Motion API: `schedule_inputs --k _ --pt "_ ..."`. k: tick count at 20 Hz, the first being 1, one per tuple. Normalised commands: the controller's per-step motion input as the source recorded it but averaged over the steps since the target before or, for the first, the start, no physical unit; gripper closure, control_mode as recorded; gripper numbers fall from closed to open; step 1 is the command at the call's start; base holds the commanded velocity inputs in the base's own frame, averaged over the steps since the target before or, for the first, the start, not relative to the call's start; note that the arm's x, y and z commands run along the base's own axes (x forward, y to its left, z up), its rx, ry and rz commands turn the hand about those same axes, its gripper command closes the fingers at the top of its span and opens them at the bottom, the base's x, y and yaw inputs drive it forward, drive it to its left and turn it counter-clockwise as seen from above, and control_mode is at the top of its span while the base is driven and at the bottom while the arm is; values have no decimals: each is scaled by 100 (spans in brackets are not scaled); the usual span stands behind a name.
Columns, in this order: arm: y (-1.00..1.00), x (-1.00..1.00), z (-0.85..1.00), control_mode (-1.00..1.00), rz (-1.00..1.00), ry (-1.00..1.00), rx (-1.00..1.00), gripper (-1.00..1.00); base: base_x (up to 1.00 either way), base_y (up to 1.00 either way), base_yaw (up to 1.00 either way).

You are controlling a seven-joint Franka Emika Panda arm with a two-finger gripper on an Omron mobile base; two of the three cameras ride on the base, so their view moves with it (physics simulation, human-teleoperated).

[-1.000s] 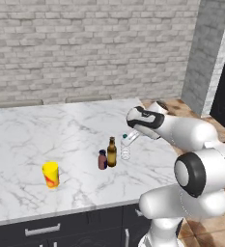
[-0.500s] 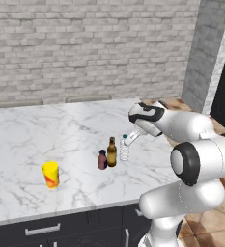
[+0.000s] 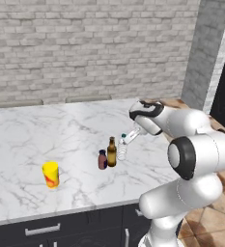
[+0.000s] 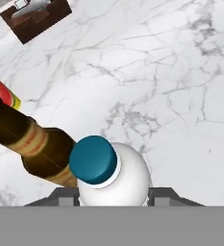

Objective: Place the drinks on the dining counter in a tight cluster.

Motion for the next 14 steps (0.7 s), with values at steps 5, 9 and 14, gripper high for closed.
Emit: schedule_inputs --k 5,9,14 --pt "7 0 -1 -100 0 0 0 100 0 0 0" --pt "0 0 -13 -100 0 0 0 100 0 0 0" --pt "0 0 -12 -100 0 0 0 100 0 0 0"
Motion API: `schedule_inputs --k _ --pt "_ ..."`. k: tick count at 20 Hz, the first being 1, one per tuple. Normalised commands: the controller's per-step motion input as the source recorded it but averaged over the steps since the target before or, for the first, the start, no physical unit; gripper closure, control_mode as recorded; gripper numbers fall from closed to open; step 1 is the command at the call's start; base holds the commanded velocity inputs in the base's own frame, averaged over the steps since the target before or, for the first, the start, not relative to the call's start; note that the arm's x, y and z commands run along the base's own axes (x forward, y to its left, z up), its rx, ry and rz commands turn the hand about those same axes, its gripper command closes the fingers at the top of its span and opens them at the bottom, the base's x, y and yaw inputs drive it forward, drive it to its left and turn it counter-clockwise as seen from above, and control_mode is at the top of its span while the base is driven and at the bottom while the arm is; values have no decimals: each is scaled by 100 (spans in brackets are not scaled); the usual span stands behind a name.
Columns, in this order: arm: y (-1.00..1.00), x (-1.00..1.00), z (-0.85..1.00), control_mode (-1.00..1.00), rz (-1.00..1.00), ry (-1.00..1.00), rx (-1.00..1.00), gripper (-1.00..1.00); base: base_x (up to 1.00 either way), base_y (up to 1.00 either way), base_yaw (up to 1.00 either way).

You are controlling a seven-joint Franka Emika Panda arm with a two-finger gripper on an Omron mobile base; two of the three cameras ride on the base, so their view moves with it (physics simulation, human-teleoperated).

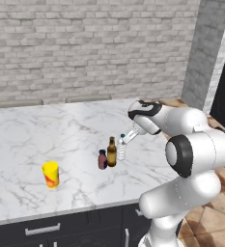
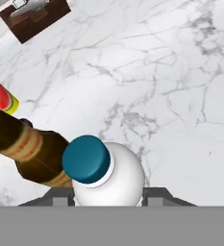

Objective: Place the drinks on the dining counter in a tight cluster.

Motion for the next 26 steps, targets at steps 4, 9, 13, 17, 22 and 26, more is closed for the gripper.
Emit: schedule_inputs --k 4,9,13,17,22,26 --pt "0 0 -22 -100 0 2 0 100 0 0 0" --pt "0 0 -5 -100 0 5 0 100 0 0 0" --pt "0 -4 1 -100 0 0 0 100 0 0 0" --pt "0 -11 2 -100 -1 0 0 100 0 0 0" --pt "-4 -26 0 -100 -4 0 0 100 0 0 0" --pt "0 -18 0 -100 -7 0 0 100 0 0 0"
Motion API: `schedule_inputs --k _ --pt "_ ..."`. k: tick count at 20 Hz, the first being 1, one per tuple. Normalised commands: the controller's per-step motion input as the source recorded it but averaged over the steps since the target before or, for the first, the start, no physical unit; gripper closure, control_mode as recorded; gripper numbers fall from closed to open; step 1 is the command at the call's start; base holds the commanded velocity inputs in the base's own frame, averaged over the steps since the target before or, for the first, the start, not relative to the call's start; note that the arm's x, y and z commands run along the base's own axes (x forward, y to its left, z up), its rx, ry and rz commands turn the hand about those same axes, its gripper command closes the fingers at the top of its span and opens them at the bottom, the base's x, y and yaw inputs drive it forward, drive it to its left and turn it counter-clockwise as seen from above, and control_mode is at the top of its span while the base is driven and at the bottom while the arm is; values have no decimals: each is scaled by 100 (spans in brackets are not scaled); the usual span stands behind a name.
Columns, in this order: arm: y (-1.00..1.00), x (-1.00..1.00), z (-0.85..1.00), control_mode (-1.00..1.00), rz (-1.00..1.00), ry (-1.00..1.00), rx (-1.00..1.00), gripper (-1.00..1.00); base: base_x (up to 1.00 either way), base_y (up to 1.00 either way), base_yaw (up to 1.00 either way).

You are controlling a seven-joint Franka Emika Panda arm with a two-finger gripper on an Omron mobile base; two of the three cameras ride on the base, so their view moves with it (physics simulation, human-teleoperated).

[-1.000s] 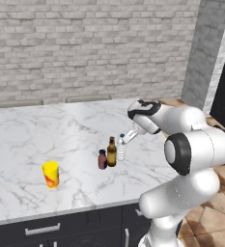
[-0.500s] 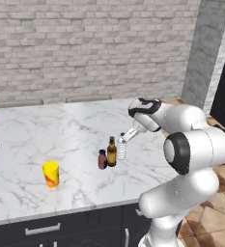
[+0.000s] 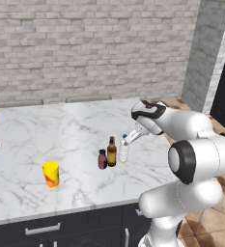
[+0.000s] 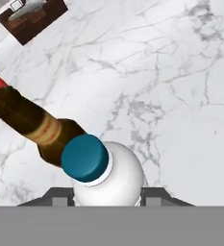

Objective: Place the drinks on the dining counter in a tight cluster.

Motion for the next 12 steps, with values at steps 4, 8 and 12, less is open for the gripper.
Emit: schedule_inputs --k 4,8,12 --pt "0 0 -7 -100 -5 0 0 100 0 0 0" --pt "4 10 -2 -100 -3 0 0 100 0 0 0" --pt "1 0 -5 -100 -1 0 0 100 0 0 0"
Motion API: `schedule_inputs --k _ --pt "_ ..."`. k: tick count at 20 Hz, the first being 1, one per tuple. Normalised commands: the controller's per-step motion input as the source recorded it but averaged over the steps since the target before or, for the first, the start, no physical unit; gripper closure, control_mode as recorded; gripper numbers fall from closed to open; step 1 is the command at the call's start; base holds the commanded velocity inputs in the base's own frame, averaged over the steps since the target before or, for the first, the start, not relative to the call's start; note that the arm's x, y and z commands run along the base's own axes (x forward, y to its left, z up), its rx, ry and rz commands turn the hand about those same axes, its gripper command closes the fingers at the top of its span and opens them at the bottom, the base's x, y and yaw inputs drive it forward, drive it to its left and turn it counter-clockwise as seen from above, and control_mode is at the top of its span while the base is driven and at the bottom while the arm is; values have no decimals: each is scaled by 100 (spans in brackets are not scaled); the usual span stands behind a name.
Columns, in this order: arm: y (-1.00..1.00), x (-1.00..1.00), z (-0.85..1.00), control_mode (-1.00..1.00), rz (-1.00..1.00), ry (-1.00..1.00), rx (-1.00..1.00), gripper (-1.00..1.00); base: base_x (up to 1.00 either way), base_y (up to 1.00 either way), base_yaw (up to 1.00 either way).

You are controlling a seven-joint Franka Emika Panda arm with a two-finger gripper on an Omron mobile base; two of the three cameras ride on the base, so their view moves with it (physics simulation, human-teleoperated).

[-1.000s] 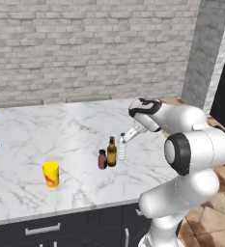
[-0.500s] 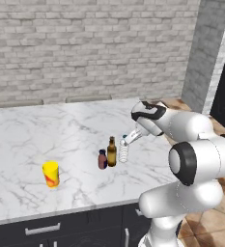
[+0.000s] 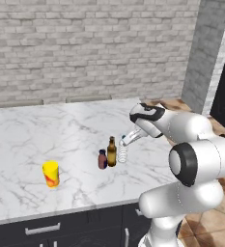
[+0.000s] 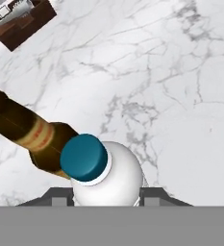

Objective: Place the drinks on the dining counter in a tight cluster.

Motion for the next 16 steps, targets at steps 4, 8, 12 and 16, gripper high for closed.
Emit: schedule_inputs --k 4,8,12,16 --pt "0 0 -2 -100 0 0 0 100 0 0 0" --pt "0 0 3 -100 0 0 3 100 0 0 0" --pt "0 0 5 -100 0 0 4 100 0 0 0" --pt "0 0 4 -100 0 0 3 -100 0 0 0"
